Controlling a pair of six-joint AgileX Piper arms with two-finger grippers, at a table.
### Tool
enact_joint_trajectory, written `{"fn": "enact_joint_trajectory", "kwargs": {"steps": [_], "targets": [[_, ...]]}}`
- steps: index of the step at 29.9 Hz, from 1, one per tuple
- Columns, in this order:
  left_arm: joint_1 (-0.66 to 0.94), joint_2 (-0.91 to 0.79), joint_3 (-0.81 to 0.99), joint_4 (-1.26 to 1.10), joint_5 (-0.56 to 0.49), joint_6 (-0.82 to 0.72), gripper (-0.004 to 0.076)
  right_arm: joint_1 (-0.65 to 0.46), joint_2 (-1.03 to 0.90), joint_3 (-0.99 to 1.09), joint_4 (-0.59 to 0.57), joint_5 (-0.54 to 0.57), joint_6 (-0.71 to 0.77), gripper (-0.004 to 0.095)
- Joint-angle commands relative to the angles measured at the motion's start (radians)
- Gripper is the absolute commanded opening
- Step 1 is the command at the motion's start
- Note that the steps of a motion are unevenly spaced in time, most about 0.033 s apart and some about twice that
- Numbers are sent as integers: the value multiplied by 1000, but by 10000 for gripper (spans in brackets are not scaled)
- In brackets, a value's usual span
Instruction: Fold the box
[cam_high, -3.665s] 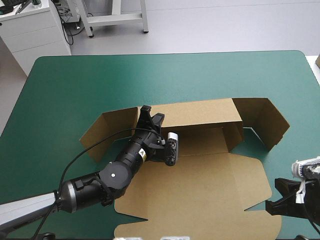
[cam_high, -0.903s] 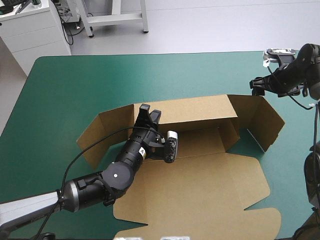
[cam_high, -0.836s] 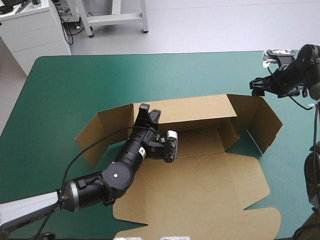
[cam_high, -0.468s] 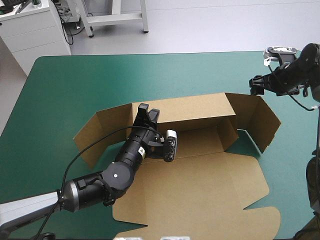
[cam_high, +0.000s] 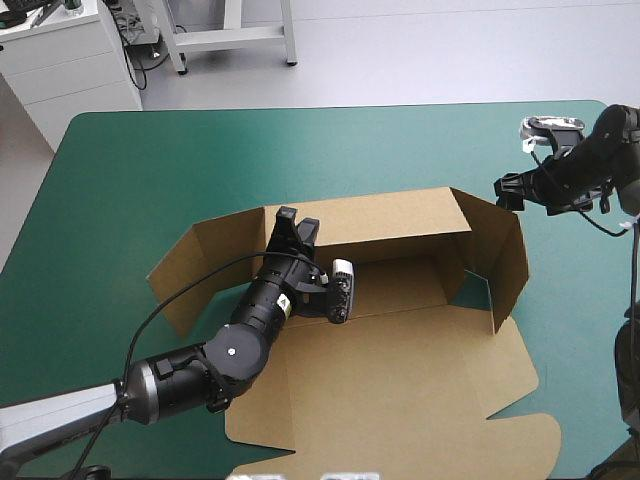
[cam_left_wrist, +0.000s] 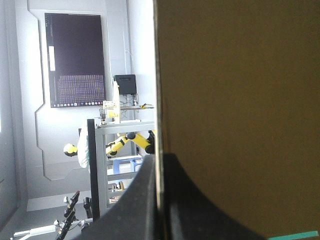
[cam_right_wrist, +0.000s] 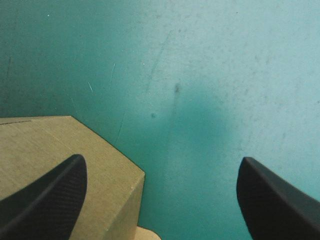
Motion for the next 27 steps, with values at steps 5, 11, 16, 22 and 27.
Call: {"fn": "enact_joint_trajectory", "kwargs": {"steps": [5,11,16,22,27], "targets": [[-2,-29,-30,71,45,-19,-32,-9,-119,57,17,7,-26,747],[-2,-29,-30,66,45,-19,-32,-9,-195,170,41,-34,-66,747],[-2,-29,-30,48,45,-19,-32,-9,-247,249,47,-37,-107,738],[-2,-29,-30,48,45,-15,-32,-9,-290,331,154,-41,-231,734],[-2,-29,-30,48,45,-19,-32,-9,-292,360,295,-31,-367,734]]}}
